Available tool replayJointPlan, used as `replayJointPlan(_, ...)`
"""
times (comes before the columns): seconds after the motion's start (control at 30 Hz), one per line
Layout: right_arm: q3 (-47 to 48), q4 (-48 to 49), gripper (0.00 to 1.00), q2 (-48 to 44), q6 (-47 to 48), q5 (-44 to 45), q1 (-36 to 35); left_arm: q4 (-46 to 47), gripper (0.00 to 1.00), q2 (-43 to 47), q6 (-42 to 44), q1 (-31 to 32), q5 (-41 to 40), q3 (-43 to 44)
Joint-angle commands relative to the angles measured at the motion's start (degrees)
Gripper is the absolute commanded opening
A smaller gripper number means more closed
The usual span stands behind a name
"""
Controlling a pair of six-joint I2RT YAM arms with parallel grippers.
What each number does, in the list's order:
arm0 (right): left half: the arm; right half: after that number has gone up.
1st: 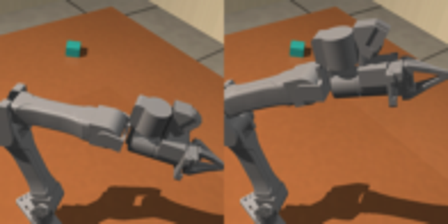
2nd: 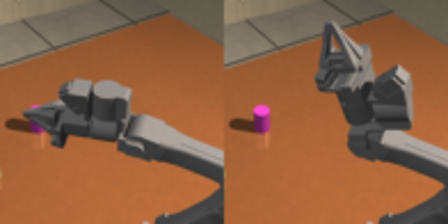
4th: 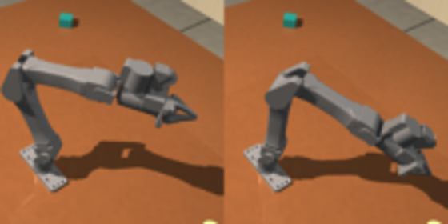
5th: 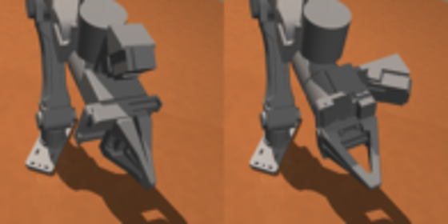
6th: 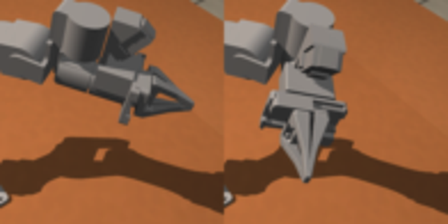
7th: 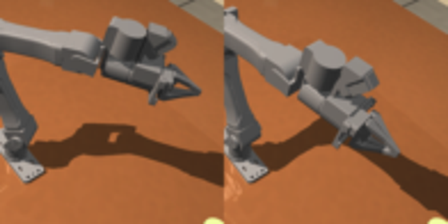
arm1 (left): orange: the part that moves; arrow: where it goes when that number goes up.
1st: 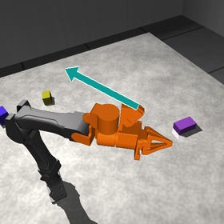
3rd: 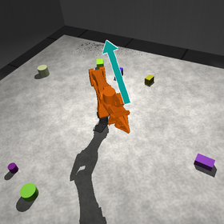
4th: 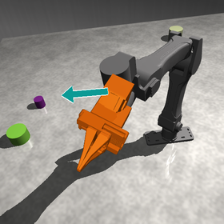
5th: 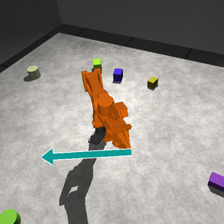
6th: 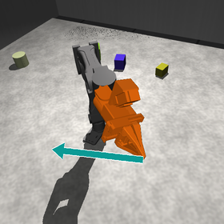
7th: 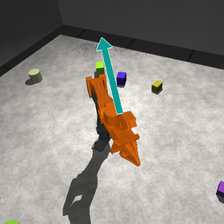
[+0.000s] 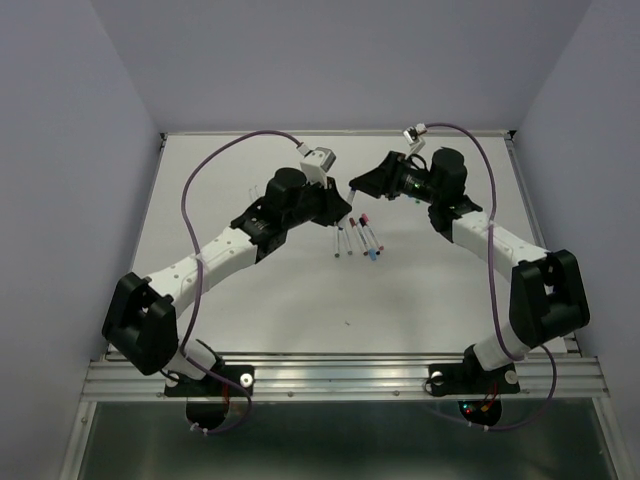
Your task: Open the pen caps
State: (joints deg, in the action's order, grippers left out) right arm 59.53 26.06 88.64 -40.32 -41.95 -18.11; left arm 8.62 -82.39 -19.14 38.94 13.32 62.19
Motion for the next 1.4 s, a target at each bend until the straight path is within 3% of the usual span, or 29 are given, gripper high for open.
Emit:
replayJointPlan(0.0,2.9,2.0,0.66,-0.6,0.8,2.3,-0.5,4.5,0.00,3.6,0.0,0.2,0.9,-1.1)
replayJointPlan(0.07,2.6,1.8,0.64,-1.0,0.9,3.0,-0.5,4.6,0.00,3.8,-0.1,0.3,1.0,-1.3)
replayJointPlan(0.23,3.1,2.6,0.41,-0.6,0.6,2.8,-1.1,5.0,0.00,3.4,-0.4,0.2,2.0,-1.1)
replayJointPlan(0.33,3.2,3.9,0.34,-0.1,-0.5,1.8,-1.1,5.3,0.00,2.9,-0.5,0.3,1.9,-1.0)
replayJointPlan(0.43,3.2,5.2,0.19,0.1,-1.4,1.2,-1.1,5.7,0.00,2.5,-0.9,0.3,1.9,-1.0)
replayJointPlan(0.47,3.1,5.5,0.09,0.1,-1.6,1.3,-1.1,5.9,0.00,2.4,-0.9,0.3,2.1,-1.1)
replayJointPlan(0.53,3.0,5.9,0.02,-0.1,-1.8,2.0,-1.1,6.2,0.00,2.2,-1.3,0.3,2.8,-1.4)
replayJointPlan(0.7,2.8,3.8,0.01,-1.5,-1.5,10.0,-1.1,9.4,0.00,2.7,-4.5,0.2,5.2,-5.3)
replayJointPlan(0.97,12.1,-7.1,0.01,0.3,3.7,29.0,1.8,10.1,0.00,6.3,-7.8,0.6,9.4,-15.6)
replayJointPlan(1.17,18.8,-8.8,0.01,5.2,4.3,31.7,6.9,9.4,0.00,7.1,-10.1,2.1,9.4,-19.2)
replayJointPlan(1.37,23.6,-9.3,0.01,9.0,5.3,28.3,10.0,8.4,0.00,7.6,-10.5,2.4,8.1,-19.7)
